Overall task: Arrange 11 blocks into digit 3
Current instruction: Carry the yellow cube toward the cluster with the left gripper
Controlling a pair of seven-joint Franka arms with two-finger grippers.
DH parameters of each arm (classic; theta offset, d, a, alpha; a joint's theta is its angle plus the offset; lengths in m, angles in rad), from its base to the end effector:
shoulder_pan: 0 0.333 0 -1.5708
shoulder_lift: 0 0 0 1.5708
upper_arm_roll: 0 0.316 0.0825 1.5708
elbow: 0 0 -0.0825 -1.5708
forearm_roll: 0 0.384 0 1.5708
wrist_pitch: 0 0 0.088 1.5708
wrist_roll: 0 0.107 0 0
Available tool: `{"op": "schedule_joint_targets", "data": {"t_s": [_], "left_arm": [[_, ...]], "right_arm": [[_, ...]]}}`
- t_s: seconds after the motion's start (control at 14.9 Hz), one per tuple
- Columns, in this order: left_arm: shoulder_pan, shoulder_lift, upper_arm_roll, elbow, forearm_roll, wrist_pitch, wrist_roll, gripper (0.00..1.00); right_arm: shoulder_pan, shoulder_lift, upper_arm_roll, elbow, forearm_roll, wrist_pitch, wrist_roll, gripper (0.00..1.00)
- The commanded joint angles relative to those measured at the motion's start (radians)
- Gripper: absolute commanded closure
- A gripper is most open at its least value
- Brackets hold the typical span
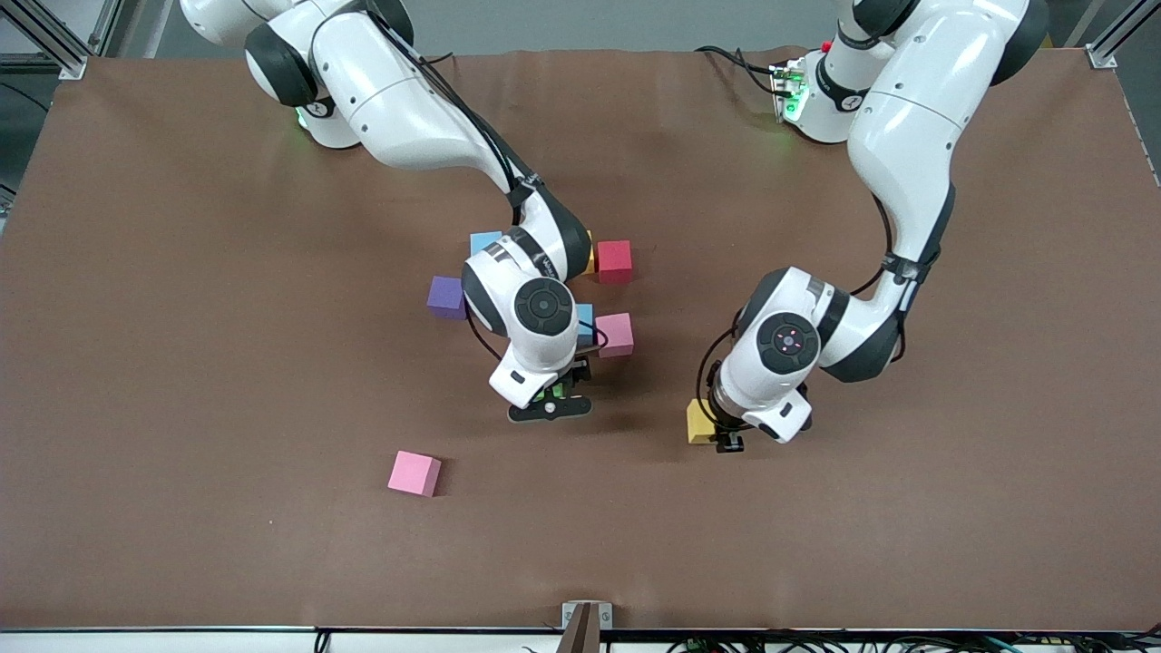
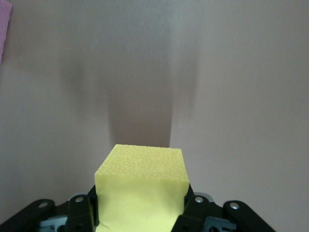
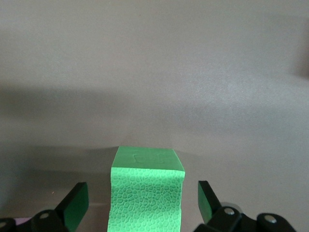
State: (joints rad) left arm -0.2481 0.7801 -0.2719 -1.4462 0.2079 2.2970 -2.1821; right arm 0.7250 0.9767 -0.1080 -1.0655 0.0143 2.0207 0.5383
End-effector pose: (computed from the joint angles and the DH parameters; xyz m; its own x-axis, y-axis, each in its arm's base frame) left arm 0.6567 -0.3259 0.2452 -0.0427 0.9961 -0.0766 0.9963 0.0482 0.0712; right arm 0.6140 0.4706 0.2342 0.9926 0.1195 0.0237 0.1174 -0.9902 0.0751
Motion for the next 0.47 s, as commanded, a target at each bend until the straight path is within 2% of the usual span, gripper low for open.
{"op": "schedule_joint_targets", "data": {"t_s": [0.0,0.2,0.4], "left_arm": [[-0.042,0.025,0.008,0.061,-0.016,-0.015,-0.033,0.59],[-0.079,0.067,0.010,0.108,-0.015,-0.013,-0.068,0.59],[-0.106,0.087,0.011,0.122,-0.016,-0.010,-0.093,0.59]], "right_arm": [[-0.021,0.013,0.014,0.032,-0.002,-0.011,-0.009,0.00],[-0.047,-0.018,0.016,0.030,0.006,-0.016,-0.026,0.00],[-0.097,-0.070,0.016,0.015,0.108,-0.026,-0.024,0.00]]}}
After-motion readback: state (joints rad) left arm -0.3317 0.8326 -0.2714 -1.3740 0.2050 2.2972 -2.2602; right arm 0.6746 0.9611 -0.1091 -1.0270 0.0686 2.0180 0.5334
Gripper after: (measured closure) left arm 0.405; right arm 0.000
